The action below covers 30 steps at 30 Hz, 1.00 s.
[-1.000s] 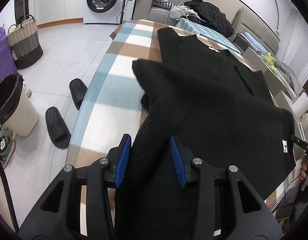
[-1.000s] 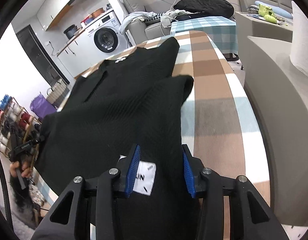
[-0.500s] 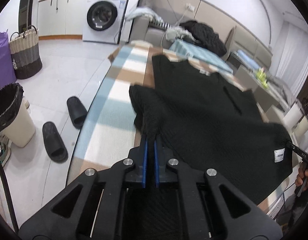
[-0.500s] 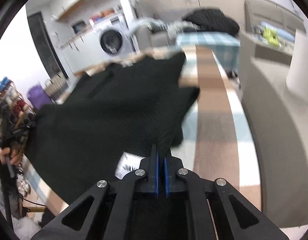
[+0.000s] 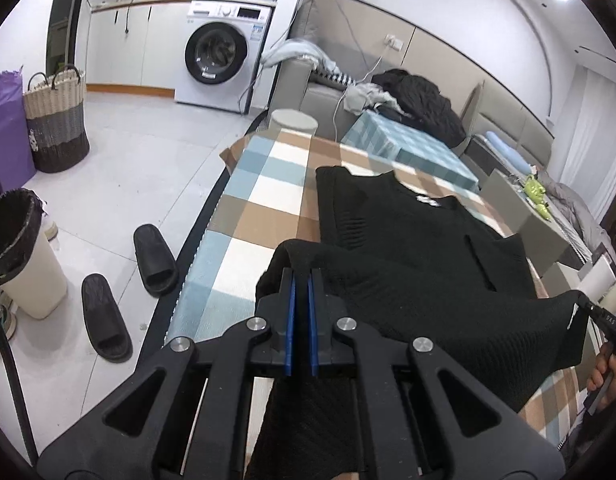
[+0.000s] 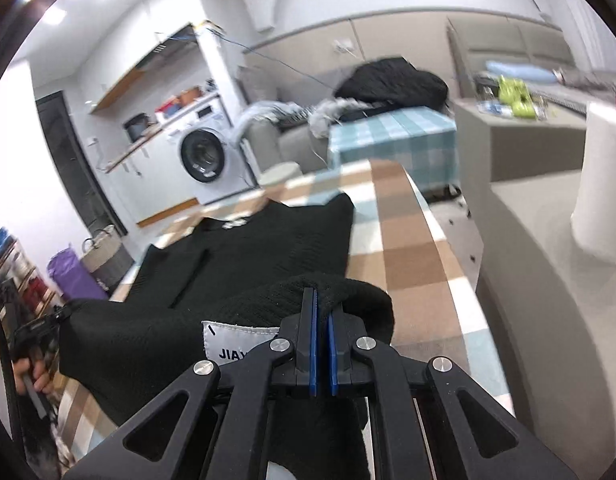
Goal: Fold small clothes
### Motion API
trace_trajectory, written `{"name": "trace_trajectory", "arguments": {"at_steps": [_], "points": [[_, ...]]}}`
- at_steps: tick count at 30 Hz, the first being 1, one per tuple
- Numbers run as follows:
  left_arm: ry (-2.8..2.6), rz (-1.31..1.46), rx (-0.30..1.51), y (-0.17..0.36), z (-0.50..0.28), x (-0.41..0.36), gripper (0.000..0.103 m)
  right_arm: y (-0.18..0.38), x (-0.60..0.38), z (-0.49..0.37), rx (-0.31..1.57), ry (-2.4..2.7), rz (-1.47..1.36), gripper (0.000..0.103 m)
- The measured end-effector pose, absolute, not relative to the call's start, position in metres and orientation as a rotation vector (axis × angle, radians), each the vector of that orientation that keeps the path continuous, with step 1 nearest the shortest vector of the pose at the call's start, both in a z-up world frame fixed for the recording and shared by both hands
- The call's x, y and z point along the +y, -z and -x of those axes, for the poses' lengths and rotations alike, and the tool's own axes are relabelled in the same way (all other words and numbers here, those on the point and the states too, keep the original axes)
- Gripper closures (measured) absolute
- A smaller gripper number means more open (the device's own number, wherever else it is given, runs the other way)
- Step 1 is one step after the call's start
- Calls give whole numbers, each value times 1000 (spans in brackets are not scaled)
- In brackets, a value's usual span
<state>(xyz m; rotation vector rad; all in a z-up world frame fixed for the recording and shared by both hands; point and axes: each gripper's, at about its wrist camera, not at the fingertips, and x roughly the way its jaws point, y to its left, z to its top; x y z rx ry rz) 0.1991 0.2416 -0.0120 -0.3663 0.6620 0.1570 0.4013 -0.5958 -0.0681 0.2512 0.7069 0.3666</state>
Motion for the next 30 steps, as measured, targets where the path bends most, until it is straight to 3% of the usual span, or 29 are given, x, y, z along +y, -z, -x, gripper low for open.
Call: {"name": "trace_trajectory", "arguments": {"at_steps": [8, 10, 13, 16, 22, 24, 26, 30], "points": [[-191, 367, 785, 54, -241, 242, 98, 107, -593, -434, 853, -299, -285, 96], [-202, 365, 818, 61, -243, 241, 87, 113, -594, -435, 885, -305, -288, 83], [-209, 379, 841, 68, -245, 243, 58, 118, -600, -435, 901, -298, -309, 58], [-184, 416, 863, 77, -248, 243, 52, 122, -598, -433, 927, -341, -334, 57], [-154, 394, 857, 82, -254, 230, 52, 129, -580, -439, 943, -370, -308, 57], [-131, 386, 853, 83, -255, 227, 60, 129, -578, -441, 951, -382, -310, 57], [-102, 365, 859, 84, -257, 221, 77, 130, -575, -442, 954, -388, -290, 57], [-85, 289, 859, 82, -258, 206, 87, 133, -567, -442, 971, -399, -242, 71]]}}
